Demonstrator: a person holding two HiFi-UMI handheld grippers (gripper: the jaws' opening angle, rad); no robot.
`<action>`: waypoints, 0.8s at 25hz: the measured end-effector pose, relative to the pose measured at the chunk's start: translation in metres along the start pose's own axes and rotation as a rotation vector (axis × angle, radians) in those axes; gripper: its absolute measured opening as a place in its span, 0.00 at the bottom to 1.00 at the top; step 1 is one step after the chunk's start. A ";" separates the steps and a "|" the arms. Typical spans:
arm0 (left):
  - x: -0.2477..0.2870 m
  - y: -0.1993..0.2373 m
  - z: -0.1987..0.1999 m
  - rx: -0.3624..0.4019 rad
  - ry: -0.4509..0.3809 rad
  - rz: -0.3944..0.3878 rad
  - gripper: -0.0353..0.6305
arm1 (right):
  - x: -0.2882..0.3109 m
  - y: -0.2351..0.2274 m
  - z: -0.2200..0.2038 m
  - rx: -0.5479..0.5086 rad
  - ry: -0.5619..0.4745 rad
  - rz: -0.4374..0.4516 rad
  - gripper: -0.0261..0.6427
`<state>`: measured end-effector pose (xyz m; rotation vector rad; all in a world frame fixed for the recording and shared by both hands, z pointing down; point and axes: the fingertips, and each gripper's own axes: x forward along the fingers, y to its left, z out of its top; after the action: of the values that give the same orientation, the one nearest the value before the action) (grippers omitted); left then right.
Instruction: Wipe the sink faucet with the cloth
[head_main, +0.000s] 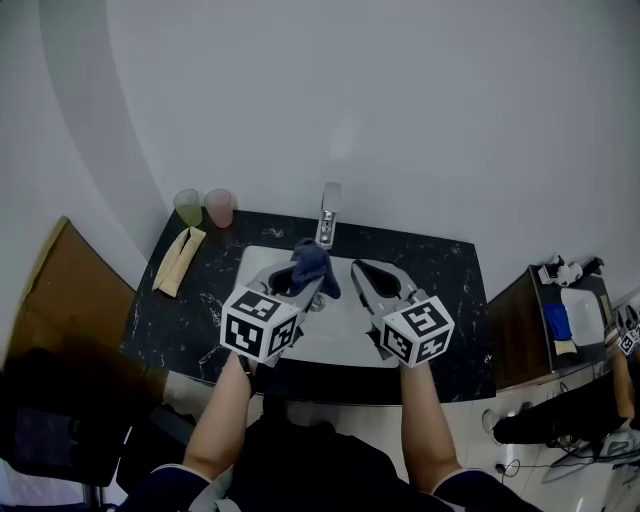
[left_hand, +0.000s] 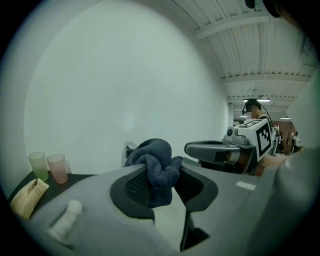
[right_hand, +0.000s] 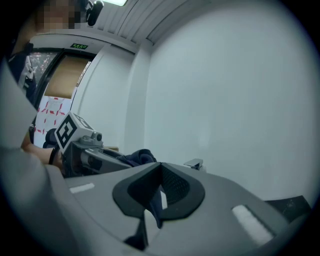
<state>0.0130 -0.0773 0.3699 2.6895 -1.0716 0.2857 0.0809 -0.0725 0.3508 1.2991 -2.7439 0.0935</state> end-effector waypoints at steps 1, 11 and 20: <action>-0.002 -0.003 -0.003 -0.005 -0.001 0.012 0.23 | -0.004 0.001 -0.004 0.010 -0.001 0.001 0.05; -0.007 -0.021 -0.014 -0.026 -0.003 0.068 0.23 | -0.022 0.000 -0.018 0.027 0.009 0.008 0.05; -0.003 -0.027 -0.015 -0.019 0.004 0.079 0.23 | -0.029 -0.001 -0.012 0.018 -0.006 0.031 0.05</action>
<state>0.0286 -0.0521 0.3791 2.6324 -1.1749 0.2933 0.1003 -0.0499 0.3591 1.2638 -2.7751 0.1174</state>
